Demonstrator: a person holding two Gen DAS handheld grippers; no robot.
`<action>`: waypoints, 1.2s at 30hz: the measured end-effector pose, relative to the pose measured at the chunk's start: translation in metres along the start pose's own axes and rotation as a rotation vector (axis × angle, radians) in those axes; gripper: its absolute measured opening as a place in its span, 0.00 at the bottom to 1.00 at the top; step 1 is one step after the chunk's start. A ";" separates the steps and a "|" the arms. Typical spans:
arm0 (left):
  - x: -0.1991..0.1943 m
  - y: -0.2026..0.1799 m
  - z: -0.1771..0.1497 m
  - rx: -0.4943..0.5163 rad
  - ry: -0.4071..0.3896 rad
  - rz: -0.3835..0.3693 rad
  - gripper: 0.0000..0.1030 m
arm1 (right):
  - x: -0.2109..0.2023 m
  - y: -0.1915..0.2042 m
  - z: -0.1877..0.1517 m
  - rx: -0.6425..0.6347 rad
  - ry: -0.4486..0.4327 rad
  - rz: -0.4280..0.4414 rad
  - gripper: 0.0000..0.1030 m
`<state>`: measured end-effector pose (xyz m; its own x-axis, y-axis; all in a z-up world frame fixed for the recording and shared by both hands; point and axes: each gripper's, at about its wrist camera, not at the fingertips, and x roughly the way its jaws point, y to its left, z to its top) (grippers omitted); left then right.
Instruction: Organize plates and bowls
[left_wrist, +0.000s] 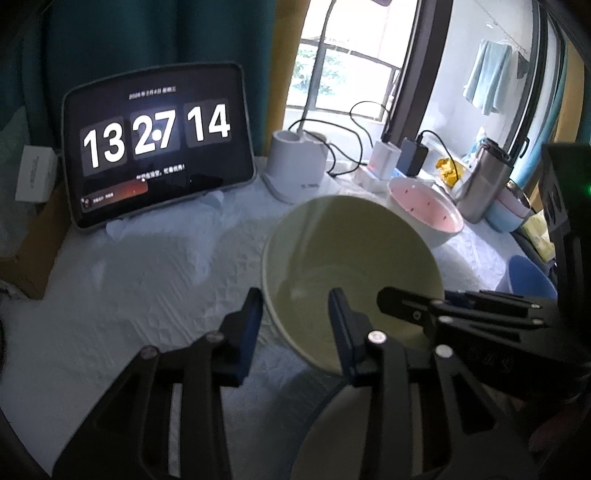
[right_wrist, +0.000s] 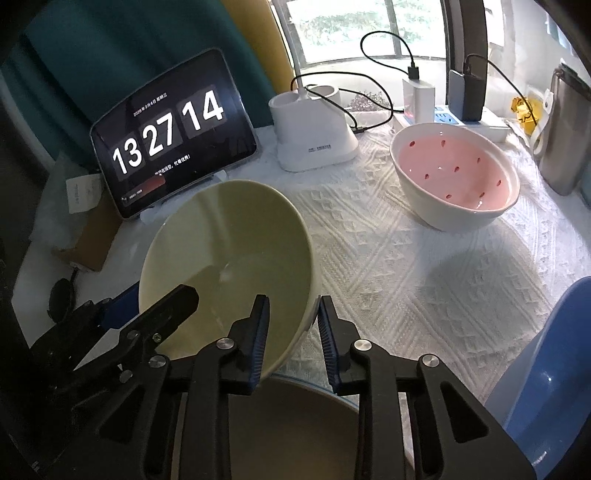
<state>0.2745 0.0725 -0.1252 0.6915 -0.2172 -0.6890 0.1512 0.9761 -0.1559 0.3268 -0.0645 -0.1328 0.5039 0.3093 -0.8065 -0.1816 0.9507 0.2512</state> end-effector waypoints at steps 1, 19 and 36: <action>-0.001 -0.001 0.001 0.001 -0.002 0.000 0.37 | -0.002 0.000 0.000 0.000 -0.006 0.000 0.27; -0.036 -0.029 0.005 0.039 -0.044 0.006 0.37 | -0.050 -0.006 -0.005 0.001 -0.086 0.007 0.27; -0.060 -0.065 0.003 0.077 -0.074 -0.001 0.37 | -0.091 -0.021 -0.015 0.019 -0.147 0.012 0.27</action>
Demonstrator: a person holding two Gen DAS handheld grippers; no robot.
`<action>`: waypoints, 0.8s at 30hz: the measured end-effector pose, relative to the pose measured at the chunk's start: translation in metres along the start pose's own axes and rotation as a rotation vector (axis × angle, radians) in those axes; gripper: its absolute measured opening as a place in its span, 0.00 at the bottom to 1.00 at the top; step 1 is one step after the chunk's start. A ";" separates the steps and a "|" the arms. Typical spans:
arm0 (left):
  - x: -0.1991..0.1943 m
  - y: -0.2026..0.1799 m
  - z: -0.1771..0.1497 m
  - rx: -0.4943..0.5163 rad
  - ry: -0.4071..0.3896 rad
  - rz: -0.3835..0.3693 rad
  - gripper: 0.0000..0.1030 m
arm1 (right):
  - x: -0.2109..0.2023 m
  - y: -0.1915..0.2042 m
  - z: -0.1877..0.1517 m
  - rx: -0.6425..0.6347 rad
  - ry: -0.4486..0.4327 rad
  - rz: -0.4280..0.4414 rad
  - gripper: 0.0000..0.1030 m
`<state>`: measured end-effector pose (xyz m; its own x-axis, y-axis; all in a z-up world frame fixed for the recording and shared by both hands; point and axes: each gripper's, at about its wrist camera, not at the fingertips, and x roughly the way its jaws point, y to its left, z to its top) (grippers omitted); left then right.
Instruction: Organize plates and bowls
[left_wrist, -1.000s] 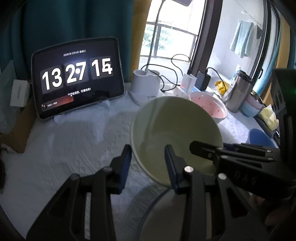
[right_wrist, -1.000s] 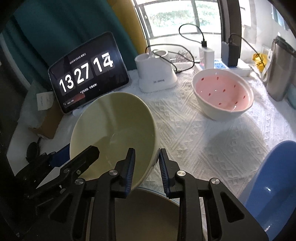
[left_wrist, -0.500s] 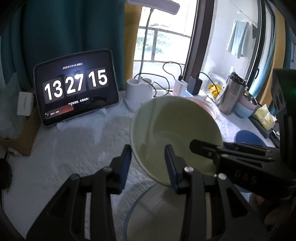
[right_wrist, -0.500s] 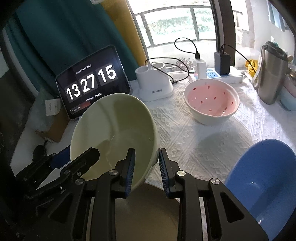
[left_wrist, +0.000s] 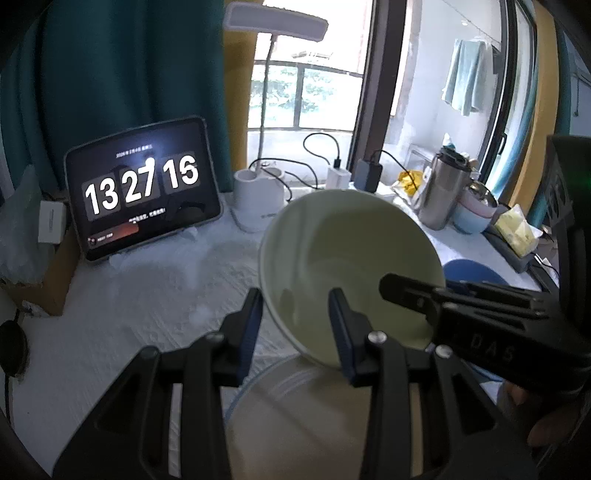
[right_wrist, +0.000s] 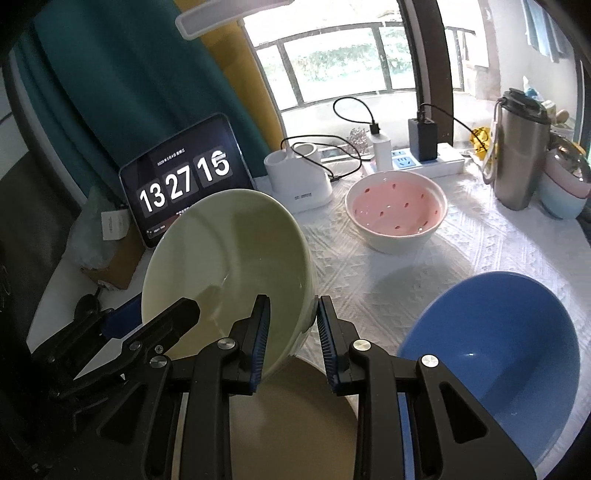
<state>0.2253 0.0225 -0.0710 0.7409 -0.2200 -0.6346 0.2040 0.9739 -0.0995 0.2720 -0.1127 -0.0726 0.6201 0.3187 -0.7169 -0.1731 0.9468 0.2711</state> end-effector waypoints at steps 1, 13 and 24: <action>-0.001 -0.002 0.000 0.005 -0.002 -0.001 0.37 | -0.003 -0.002 0.000 0.003 -0.004 0.000 0.27; -0.014 -0.034 0.002 0.040 -0.015 -0.014 0.37 | -0.033 -0.022 -0.006 0.025 -0.045 -0.005 0.27; -0.016 -0.069 0.001 0.079 -0.009 -0.033 0.37 | -0.057 -0.051 -0.013 0.059 -0.072 -0.015 0.27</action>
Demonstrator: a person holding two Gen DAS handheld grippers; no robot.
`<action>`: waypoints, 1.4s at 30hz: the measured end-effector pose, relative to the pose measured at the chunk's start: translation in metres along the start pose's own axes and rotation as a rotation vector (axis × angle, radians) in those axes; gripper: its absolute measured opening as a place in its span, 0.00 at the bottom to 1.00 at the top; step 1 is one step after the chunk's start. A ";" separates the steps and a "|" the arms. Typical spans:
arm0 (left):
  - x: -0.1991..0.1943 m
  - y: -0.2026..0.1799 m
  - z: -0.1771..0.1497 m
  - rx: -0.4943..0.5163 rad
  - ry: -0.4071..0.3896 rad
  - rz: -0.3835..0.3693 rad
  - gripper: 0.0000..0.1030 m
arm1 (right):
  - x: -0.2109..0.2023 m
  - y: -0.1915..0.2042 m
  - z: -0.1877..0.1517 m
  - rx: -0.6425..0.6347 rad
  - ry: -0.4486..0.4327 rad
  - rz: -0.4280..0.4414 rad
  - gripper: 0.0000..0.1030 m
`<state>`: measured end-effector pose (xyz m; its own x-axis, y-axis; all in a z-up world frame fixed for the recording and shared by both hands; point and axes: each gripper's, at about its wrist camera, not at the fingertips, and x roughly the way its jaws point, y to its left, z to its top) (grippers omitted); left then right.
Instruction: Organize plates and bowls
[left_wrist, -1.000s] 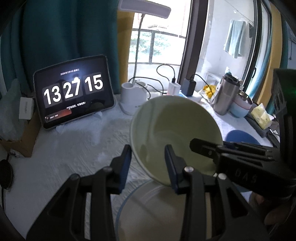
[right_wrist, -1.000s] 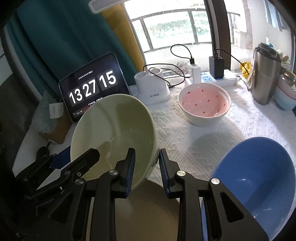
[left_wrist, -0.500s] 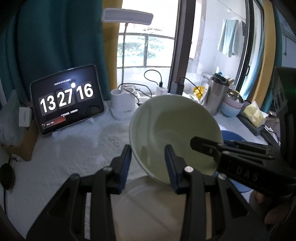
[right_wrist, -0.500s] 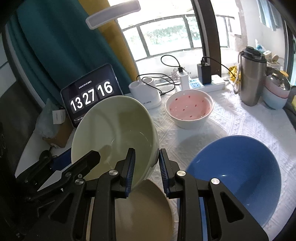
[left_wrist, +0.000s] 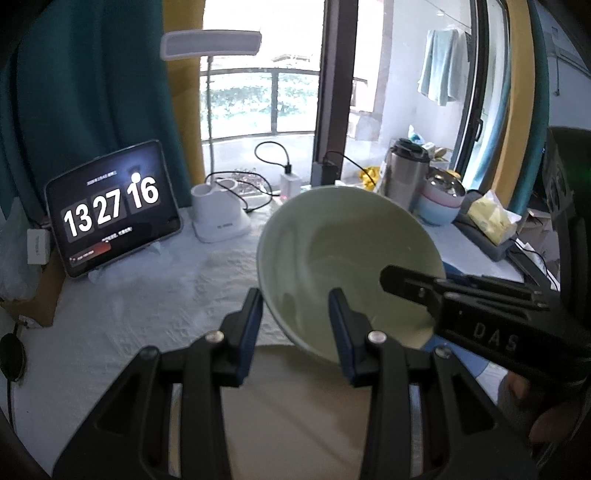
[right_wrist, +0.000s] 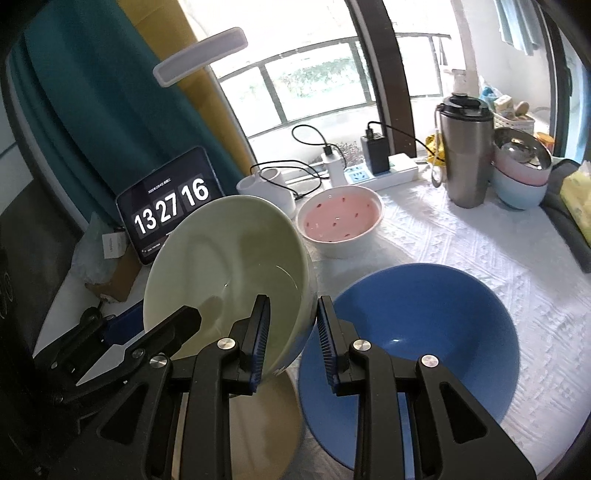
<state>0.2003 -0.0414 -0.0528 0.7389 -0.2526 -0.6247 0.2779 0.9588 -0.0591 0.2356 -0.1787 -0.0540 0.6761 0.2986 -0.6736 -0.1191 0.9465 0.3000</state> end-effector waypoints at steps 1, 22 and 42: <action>0.000 -0.003 0.000 0.003 0.001 -0.002 0.37 | -0.001 -0.002 0.000 0.003 -0.002 -0.001 0.27; 0.012 -0.067 -0.002 0.071 0.045 -0.024 0.37 | -0.031 -0.064 -0.009 0.076 -0.021 -0.014 0.27; 0.032 -0.107 -0.017 0.120 0.120 -0.027 0.37 | -0.039 -0.109 -0.029 0.132 -0.003 -0.034 0.27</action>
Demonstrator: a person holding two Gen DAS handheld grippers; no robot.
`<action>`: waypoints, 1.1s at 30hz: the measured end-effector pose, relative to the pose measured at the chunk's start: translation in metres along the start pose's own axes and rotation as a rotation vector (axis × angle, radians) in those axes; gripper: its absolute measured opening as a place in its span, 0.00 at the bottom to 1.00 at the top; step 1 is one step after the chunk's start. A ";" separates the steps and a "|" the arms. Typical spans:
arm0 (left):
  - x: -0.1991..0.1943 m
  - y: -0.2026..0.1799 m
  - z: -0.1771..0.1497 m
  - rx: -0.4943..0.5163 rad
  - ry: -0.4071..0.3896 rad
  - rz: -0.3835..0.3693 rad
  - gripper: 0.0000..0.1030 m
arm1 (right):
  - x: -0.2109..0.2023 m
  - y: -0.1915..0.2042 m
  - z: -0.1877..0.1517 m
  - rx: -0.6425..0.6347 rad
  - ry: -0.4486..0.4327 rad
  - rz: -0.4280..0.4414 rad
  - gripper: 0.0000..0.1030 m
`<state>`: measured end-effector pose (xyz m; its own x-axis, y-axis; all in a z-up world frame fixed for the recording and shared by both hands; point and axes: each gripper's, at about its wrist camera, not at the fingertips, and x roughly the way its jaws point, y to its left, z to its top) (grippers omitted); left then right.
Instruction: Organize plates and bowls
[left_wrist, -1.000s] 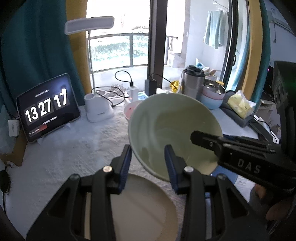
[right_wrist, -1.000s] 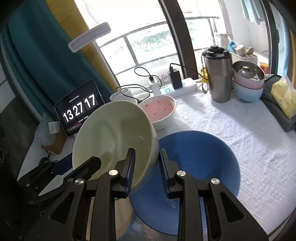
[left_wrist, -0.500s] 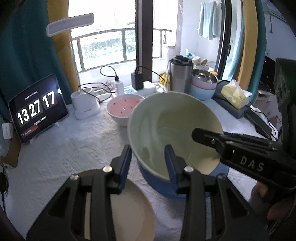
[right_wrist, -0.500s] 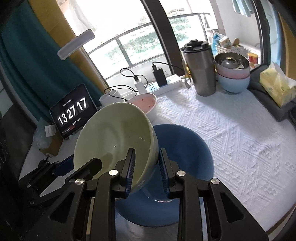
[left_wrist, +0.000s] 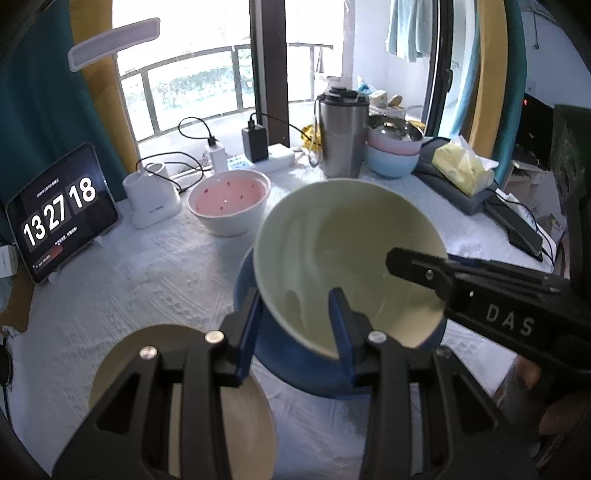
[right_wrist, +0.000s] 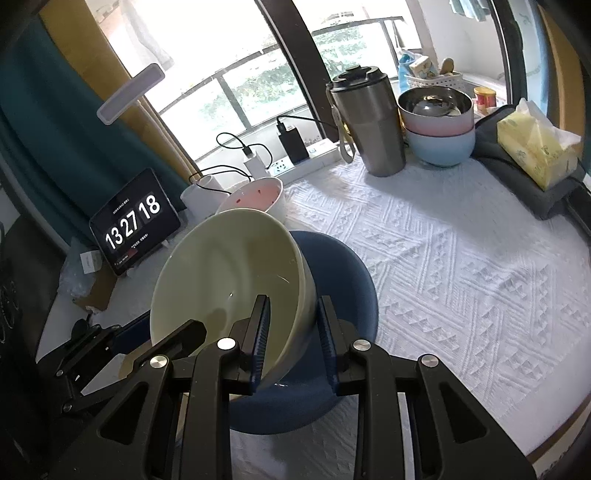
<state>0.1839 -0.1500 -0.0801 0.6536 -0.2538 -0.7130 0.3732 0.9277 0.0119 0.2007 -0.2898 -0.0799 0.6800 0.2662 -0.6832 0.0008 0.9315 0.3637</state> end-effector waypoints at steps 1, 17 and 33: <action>0.001 -0.001 -0.001 0.000 0.005 0.003 0.37 | 0.000 -0.001 -0.001 -0.002 0.001 -0.003 0.27; 0.008 -0.028 -0.008 0.080 -0.008 -0.042 0.37 | 0.003 -0.001 -0.009 -0.041 0.002 -0.013 0.21; 0.009 -0.012 -0.010 0.057 0.006 0.021 0.37 | 0.025 0.003 -0.010 -0.073 0.041 -0.054 0.18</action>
<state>0.1785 -0.1605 -0.0939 0.6581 -0.2327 -0.7161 0.3963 0.9157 0.0666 0.2101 -0.2780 -0.1027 0.6498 0.2238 -0.7264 -0.0176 0.9599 0.2800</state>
